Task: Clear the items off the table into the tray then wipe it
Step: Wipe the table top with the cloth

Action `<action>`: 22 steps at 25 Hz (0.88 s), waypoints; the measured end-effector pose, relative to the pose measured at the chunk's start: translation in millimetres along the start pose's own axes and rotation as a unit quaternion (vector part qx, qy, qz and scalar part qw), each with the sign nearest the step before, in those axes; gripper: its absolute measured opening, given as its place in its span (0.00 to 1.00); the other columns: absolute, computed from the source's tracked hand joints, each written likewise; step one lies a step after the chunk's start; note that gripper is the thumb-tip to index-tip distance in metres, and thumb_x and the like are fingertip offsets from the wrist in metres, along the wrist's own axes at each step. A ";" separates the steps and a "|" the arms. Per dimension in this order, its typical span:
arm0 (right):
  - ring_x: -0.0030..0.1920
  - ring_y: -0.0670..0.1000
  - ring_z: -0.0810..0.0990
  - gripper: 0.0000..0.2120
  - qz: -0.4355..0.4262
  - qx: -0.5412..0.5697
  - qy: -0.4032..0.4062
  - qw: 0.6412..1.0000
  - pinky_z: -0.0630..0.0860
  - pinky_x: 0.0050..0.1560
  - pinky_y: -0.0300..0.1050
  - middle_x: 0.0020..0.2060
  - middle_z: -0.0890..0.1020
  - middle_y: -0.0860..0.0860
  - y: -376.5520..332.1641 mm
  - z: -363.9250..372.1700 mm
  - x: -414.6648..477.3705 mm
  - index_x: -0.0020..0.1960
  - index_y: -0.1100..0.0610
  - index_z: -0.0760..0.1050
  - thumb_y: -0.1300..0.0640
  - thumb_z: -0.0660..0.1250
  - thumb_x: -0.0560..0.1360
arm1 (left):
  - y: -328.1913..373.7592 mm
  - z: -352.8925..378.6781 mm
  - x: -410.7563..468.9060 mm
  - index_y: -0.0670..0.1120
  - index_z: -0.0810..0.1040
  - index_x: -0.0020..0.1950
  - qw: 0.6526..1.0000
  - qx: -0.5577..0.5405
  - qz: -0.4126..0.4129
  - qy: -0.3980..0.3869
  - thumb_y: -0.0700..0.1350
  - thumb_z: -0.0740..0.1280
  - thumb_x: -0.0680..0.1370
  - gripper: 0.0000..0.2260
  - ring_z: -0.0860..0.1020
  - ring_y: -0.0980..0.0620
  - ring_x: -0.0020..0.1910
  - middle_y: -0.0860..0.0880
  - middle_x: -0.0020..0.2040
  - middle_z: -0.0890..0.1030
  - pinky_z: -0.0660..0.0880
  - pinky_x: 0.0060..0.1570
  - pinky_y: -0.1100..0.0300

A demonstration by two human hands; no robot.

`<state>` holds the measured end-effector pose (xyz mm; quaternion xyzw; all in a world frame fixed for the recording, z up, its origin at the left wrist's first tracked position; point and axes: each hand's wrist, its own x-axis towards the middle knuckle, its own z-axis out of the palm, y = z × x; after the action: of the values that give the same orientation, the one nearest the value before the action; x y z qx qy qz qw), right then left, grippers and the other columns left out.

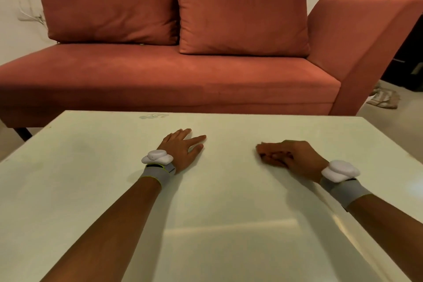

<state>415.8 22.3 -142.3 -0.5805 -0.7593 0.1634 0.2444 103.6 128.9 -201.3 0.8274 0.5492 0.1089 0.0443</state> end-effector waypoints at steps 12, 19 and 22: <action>0.58 0.37 0.77 0.14 -0.019 0.066 -0.067 0.995 0.70 0.59 0.25 0.57 0.79 0.41 -28.7 24.4 -9.1 0.58 0.53 0.80 0.65 0.67 0.75 | -2.7 -0.1 0.4 0.68 0.63 0.69 1.000 0.000 0.010 0.004 0.66 0.46 0.75 0.23 0.57 0.47 0.75 0.50 0.76 0.61 0.54 0.74 0.50; 0.49 0.48 0.80 0.06 -0.008 0.061 0.072 0.996 0.74 0.55 0.42 0.46 0.84 0.50 -78.5 77.3 -10.5 0.50 0.52 0.81 0.55 0.68 0.75 | 10.7 -19.4 -14.7 0.56 0.77 0.61 0.996 -0.028 0.032 0.072 0.66 0.52 0.75 0.24 0.74 0.48 0.61 0.50 0.64 0.72 0.71 0.58 0.53; 0.53 0.36 0.77 0.12 -0.045 0.090 -0.038 0.994 0.71 0.57 0.28 0.54 0.81 0.49 -76.9 48.8 -58.5 0.58 0.55 0.79 0.62 0.65 0.76 | 18.4 -26.2 -26.8 0.52 0.80 0.50 0.992 -0.083 0.049 0.086 0.62 0.51 0.75 0.22 0.76 0.48 0.54 0.50 0.52 0.78 0.71 0.52 0.57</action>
<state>338.9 -53.2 -152.3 -0.5147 -0.7758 0.2415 0.2737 104.2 95.8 -175.8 0.8343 0.4988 0.2270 0.0605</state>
